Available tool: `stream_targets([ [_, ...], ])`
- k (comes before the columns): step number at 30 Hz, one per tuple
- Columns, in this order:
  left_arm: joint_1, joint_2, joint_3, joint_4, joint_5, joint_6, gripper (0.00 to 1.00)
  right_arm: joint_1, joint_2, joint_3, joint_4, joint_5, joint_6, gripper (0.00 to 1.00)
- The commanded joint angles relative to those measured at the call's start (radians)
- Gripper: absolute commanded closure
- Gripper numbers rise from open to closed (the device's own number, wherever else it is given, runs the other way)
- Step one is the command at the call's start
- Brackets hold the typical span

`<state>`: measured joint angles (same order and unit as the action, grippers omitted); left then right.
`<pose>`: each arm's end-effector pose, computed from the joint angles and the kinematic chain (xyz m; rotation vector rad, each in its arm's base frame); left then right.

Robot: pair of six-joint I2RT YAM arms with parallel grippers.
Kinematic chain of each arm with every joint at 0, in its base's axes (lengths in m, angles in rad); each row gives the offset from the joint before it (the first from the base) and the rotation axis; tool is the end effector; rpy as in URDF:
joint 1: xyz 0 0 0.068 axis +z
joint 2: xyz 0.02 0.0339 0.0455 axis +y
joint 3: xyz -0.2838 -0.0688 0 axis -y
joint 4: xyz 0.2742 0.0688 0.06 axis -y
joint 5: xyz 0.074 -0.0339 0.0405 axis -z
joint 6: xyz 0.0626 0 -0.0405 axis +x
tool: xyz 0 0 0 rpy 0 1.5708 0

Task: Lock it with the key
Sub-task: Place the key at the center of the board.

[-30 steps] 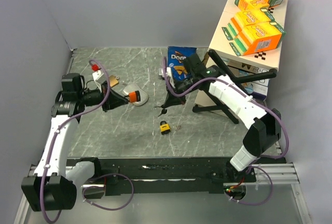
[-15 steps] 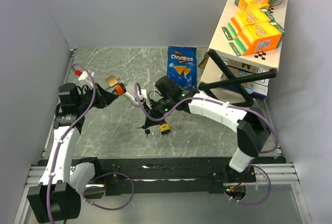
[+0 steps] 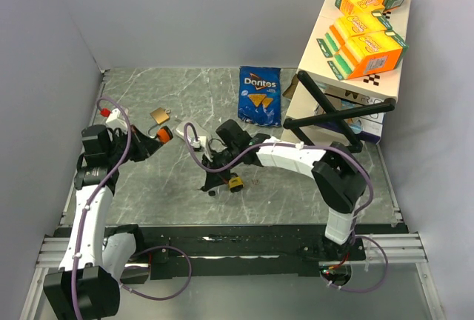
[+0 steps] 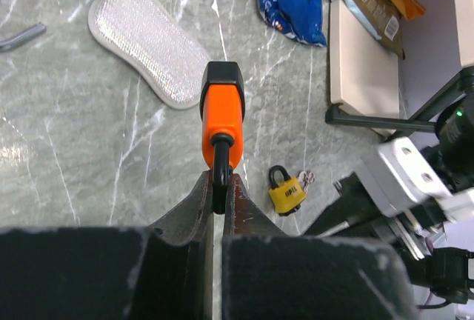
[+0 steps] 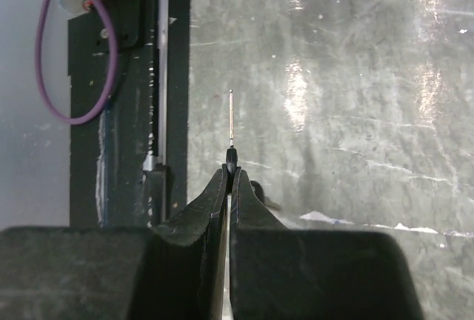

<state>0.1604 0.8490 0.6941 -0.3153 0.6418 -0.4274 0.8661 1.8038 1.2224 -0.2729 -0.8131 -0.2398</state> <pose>0.2264 -0.0013 0.2873 -0.1885 2.0268 -0.8199 0.2403 0.3528 0.2009 -1.5993 1.8503 1.2674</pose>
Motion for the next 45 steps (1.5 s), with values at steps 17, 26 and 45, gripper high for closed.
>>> stream_targets([
  [17,0.004,0.025,0.012,-0.001,0.021,0.027,0.99,-0.113,0.223,0.150,0.090,-0.057,0.105,1.00],
  [26,0.005,0.048,0.056,-0.038,0.013,0.058,0.99,-0.078,0.278,0.175,0.162,-0.090,0.191,1.00],
  [45,0.005,0.078,0.156,-0.131,0.147,0.320,0.99,-0.091,0.223,0.288,0.040,-0.141,0.149,0.35],
])
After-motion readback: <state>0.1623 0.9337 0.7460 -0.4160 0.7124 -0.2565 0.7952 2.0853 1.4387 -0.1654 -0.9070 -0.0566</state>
